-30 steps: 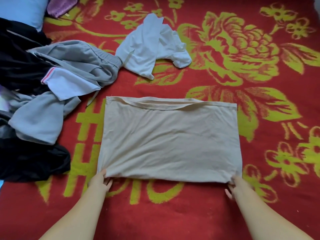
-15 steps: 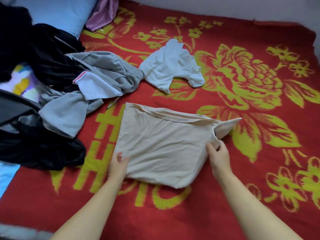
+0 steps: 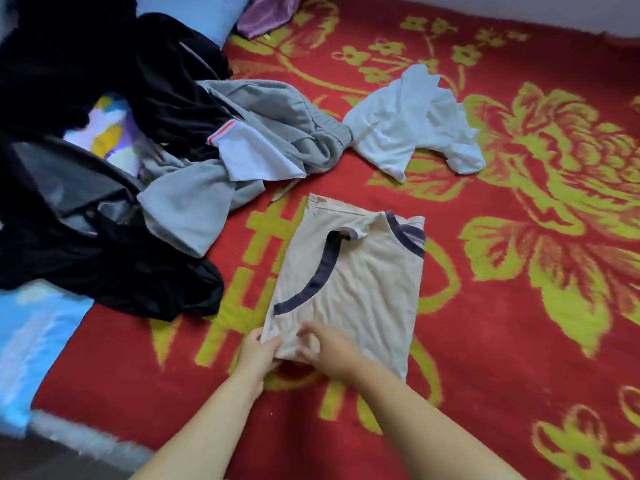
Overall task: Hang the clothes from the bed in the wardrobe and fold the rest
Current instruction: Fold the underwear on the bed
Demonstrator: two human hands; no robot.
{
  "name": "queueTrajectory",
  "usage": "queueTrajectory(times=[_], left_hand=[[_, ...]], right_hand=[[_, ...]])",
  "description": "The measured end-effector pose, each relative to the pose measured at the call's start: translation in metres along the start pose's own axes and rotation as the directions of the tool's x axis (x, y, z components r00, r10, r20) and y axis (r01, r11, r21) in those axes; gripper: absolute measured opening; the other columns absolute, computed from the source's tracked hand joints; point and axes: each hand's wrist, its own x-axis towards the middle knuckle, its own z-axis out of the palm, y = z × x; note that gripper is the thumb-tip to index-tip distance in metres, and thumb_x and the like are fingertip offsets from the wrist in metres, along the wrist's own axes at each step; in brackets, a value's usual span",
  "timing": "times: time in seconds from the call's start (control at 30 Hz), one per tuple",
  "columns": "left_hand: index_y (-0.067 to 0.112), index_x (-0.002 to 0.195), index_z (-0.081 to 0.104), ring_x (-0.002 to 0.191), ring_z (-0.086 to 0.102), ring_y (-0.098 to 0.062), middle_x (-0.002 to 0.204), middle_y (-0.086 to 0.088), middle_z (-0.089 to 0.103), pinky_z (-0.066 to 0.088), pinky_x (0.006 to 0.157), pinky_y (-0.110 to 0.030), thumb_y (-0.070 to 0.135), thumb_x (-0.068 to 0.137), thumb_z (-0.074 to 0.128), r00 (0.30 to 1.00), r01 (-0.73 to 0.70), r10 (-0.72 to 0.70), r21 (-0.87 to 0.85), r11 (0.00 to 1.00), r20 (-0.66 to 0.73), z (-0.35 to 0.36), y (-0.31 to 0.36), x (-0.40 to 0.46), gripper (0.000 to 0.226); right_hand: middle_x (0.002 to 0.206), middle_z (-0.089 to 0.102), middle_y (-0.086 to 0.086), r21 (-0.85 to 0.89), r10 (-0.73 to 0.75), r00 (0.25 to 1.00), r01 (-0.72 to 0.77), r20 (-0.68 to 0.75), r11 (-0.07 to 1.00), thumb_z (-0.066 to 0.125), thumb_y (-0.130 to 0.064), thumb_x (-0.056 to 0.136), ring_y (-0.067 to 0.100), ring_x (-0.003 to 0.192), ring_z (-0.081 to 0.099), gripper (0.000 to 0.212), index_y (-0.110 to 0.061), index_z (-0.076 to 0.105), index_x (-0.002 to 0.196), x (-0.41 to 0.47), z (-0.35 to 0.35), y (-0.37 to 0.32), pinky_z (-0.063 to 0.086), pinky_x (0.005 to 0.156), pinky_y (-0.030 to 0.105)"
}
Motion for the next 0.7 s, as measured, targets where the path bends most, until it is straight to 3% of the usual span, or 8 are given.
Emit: queueTrajectory(times=[0.1,0.2,0.3,0.43,0.5,0.57,0.63,0.7], left_hand=[[0.008,0.132,0.045,0.103,0.056,-0.03,0.123,-0.014,0.055,0.046,0.08,-0.036,0.015,0.087,0.061,0.977,-0.054,0.118,0.328,0.943,-0.177,0.0,0.004,0.019,0.048],[0.015,0.141,0.036,0.126,0.04,-0.031,0.138,-0.011,0.041,0.039,0.097,-0.04,0.018,0.088,0.06,0.911,-0.195,0.384,0.661,0.725,-0.152,0.012,0.025,0.023,0.058],[0.015,0.135,0.045,0.124,0.041,-0.028,0.133,-0.006,0.045,0.038,0.1,-0.037,0.017,0.089,0.056,0.73,-0.557,0.648,0.737,0.382,0.216,0.04,0.055,0.027,0.047],[0.021,0.137,0.046,0.138,0.03,-0.019,0.144,0.0,0.04,0.023,0.111,-0.039,0.036,0.095,0.043,0.501,-0.8,0.471,0.596,-0.067,0.726,0.103,0.092,0.049,0.045],[0.025,0.146,0.031,0.146,0.01,-0.015,0.157,0.001,0.02,0.004,0.116,-0.049,0.043,0.099,0.035,0.546,-0.736,0.334,0.63,-0.247,0.769,0.132,0.109,0.064,0.051],[0.026,0.15,0.019,0.147,0.001,-0.013,0.16,0.003,0.007,-0.003,0.114,-0.057,0.046,0.1,0.028,0.634,-0.636,0.322,0.71,-0.302,0.704,0.149,0.127,0.086,0.055],[0.028,0.152,0.011,0.147,-0.007,-0.015,0.161,0.006,-0.002,-0.004,0.112,-0.06,0.048,0.1,0.024,0.697,-0.538,0.357,0.783,-0.314,0.622,0.151,0.14,0.106,0.057],[0.035,0.151,0.004,0.146,-0.014,-0.019,0.16,0.007,-0.01,-0.004,0.111,-0.061,0.05,0.1,0.023,0.773,-0.446,0.406,0.873,-0.2,0.488,0.14,0.145,0.122,0.057]], right_hand=[[0.102,0.068,0.001,0.231,0.245,0.939,-0.189,-0.241,0.954,0.056,-0.019,0.093,0.015,0.097,0.064,0.016,-0.015,0.064,0.106,-0.004,-0.024,0.035,0.051,0.086,0.03],[0.094,0.067,0.0,0.391,0.436,0.779,-0.267,-0.45,0.881,0.052,-0.016,0.094,0.018,0.091,0.065,0.014,-0.015,0.061,0.104,-0.006,-0.07,0.062,0.053,0.083,0.038],[0.113,0.058,0.007,0.399,0.514,0.611,-0.327,-0.602,0.857,0.051,-0.016,0.093,0.022,0.101,0.057,0.027,-0.008,0.055,0.119,0.007,-0.112,0.078,0.045,0.083,0.035],[0.135,0.046,0.014,0.452,0.596,0.488,-0.388,-0.638,0.803,0.057,-0.024,0.089,0.032,0.124,0.045,0.057,-0.008,0.034,0.14,0.041,-0.147,0.095,0.039,0.101,0.047],[0.132,0.049,0.01,0.537,0.65,0.489,-0.369,-0.582,0.758,0.06,-0.026,0.089,0.029,0.123,0.048,0.066,-0.006,0.029,0.143,0.061,-0.158,0.104,0.04,0.101,0.043],[0.115,0.058,0.006,0.603,0.692,0.5,-0.359,-0.52,0.712,0.061,-0.021,0.087,0.027,0.107,0.056,0.048,-0.007,0.046,0.131,0.075,-0.172,0.109,0.044,0.086,0.034],[0.093,0.062,0.005,0.588,0.702,0.5,-0.394,-0.508,0.706,0.057,-0.016,0.086,0.026,0.087,0.057,0.019,-0.009,0.062,0.103,0.079,-0.181,0.114,0.04,0.068,0.029],[0.086,0.059,0.003,0.533,0.673,0.484,-0.413,-0.559,0.739,0.054,-0.015,0.088,0.023,0.081,0.053,0.012,-0.011,0.063,0.096,0.077,-0.183,0.116,0.034,0.061,0.028]])
